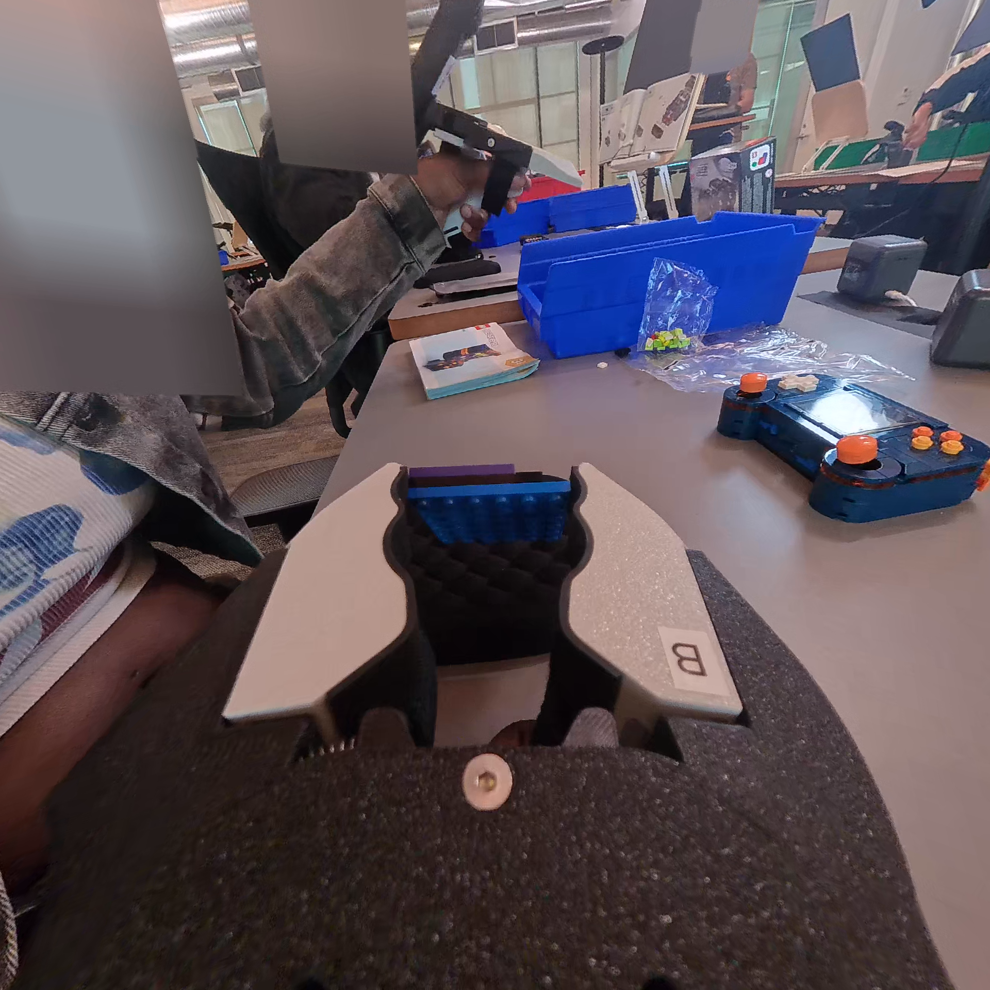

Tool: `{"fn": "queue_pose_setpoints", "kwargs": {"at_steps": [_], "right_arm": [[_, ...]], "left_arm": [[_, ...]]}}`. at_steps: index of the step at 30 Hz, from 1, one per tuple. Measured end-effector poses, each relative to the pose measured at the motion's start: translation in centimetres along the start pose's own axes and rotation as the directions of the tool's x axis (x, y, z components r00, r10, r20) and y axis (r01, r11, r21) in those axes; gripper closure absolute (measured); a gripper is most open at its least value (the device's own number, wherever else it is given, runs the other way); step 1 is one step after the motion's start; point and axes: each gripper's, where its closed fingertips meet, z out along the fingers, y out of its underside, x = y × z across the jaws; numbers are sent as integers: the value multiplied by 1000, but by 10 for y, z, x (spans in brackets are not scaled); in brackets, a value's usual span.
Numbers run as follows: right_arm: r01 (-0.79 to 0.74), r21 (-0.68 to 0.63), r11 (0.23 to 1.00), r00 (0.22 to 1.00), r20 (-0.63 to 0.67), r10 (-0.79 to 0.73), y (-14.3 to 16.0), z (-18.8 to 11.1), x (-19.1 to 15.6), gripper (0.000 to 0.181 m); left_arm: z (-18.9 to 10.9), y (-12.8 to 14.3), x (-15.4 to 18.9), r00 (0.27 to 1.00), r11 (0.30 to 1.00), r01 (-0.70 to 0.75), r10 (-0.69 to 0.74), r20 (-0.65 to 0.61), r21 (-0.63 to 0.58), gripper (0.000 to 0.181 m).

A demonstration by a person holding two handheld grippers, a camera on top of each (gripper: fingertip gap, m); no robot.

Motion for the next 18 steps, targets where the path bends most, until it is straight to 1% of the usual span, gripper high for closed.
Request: {"fn": "queue_pose_setpoints", "kwargs": {"at_steps": [1,2,3,4,5,7,9,11,12,13,14,15,16,17,18], "right_arm": [[-2,5,1000,1000,2,2,-1,0,0,124],[-9,15,1000,1000,7,8,-2,0,-1,124],[-19,31,999,1000,17,19,-4,-1,-2,125],[-32,53,998,999,29,30,-7,-2,-2,124],[-43,82,996,998,43,39,-11,-4,-4,124],[-62,146,987,996,71,52,-20,-8,-6,124],[-73,208,975,993,106,51,-29,-13,-10,125],[-60,259,964,989,143,23,-37,-17,-17,125],[-45,283,958,987,162,-1,-41,-19,-21,125],[-27,306,952,983,179,-29,-44,-20,-26,125],[-5,329,944,979,194,-63,-47,-22,-32,125],[23,354,935,973,207,-102,-50,-23,-38,125],[53,378,924,967,210,-142,-53,-24,-42,125],[85,395,915,963,202,-177,-54,-25,-45,125],[115,405,907,960,188,-206,-55,-25,-47,125]], "left_arm": [[-2,-6,6,1000,999,-12,13,-12,50,114],[-7,-15,21,998,992,-34,40,-50,125,114],[-13,-23,42,992,977,-50,73,-105,205,115],[-20,-28,70,977,959,-53,107,-182,279,115],[-30,-30,104,946,939,-50,153,-284,341,114],[-48,-25,176,850,916,11,203,-486,401,107],[-65,-11,245,713,917,129,179,-678,378,102],[-78,9,305,560,929,222,127,-819,295,104],[-82,20,330,485,944,245,79,-871,222,105],[-85,29,352,397,954,276,0,-918,120,107],[-89,37,372,293,951,309,-101,-951,-5,109],[-93,43,388,175,935,322,-210,-962,-146,113],[-98,48,402,55,905,314,-319,-946,-287,117],[-106,53,413,-65,877,273,-393,-917,-395,117],[-112,57,422,-147,854,233,-443,-885,-466,120]]}}
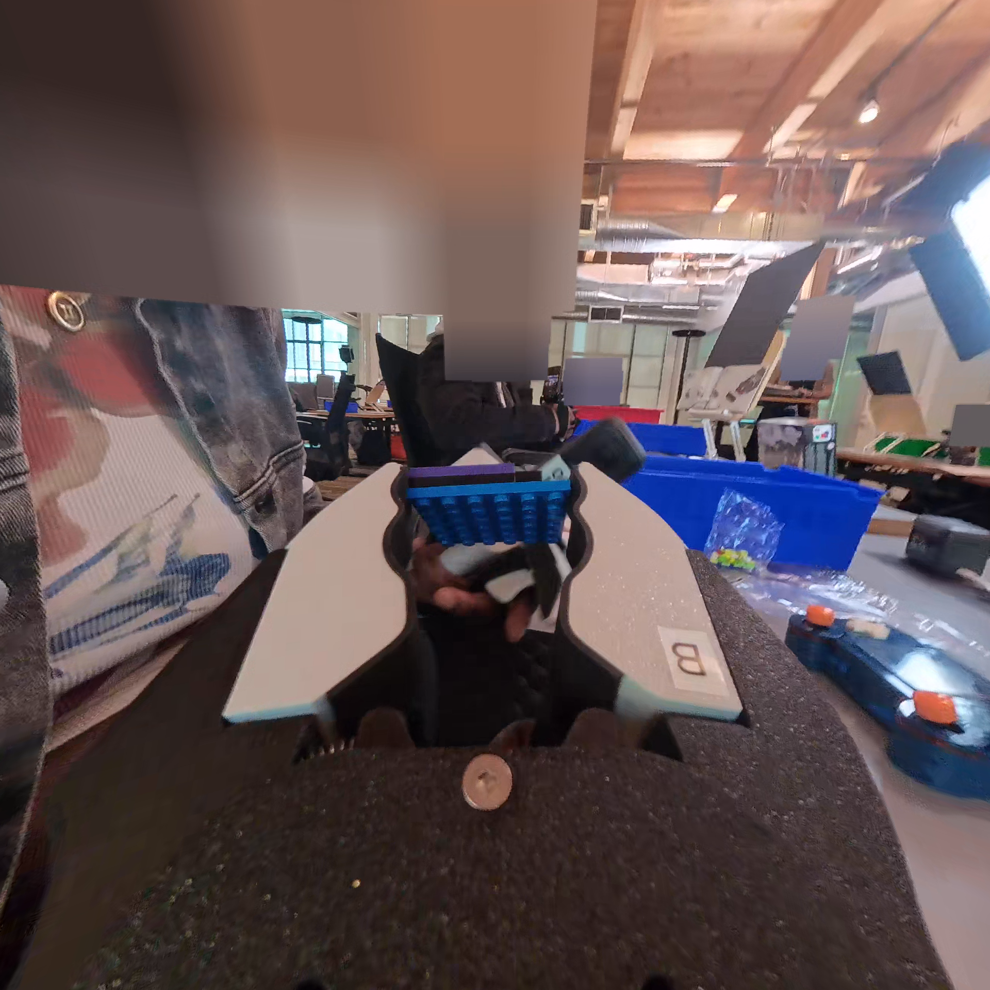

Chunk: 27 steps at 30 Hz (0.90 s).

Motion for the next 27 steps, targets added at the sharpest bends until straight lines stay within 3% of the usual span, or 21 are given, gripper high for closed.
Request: {"fn": "queue_pose_setpoints", "kwargs": {"at_steps": [4,8,11,13,15,16,19,21,22,24,27], "right_arm": [[55,-20,998,998,18,-55,3,3,-6,125],[67,-92,994,998,0,-67,15,8,-4,124],[-177,-96,980,984,-30,175,21,6,7,124],[-431,-75,899,903,-32,429,26,4,16,121],[-587,-86,805,807,11,590,31,9,15,128],[-600,-98,794,797,3,604,36,12,15,135],[-517,-154,842,856,-80,511,47,19,16,165],[-397,-223,891,908,-240,344,57,16,28,169],[-344,-272,899,908,-342,243,62,13,36,169],[-280,-378,882,854,-517,49,70,4,48,169],[-269,-490,829,733,-663,-153,79,-9,52,170]], "left_arm": [[7,-1,17,983,993,101,-90,-162,63,141],[-3,-7,14,994,994,-27,37,-98,108,161],[-18,-14,6,950,947,-307,299,90,97,169],[-27,-17,1,878,890,-454,438,191,45,169],[-31,-15,-4,853,877,-480,470,226,-13,169],[-32,-14,-6,856,882,-471,465,226,-32,169],[-32,-13,-6,867,887,-460,456,199,-30,169],[-37,-20,-18,840,884,-466,452,298,-29,169],[-41,-25,-29,799,872,-489,463,384,-36,159],[-50,-36,-40,706,838,-544,475,524,-27,141],[-49,-36,-41,607,788,-613,517,603,-59,144]]}}
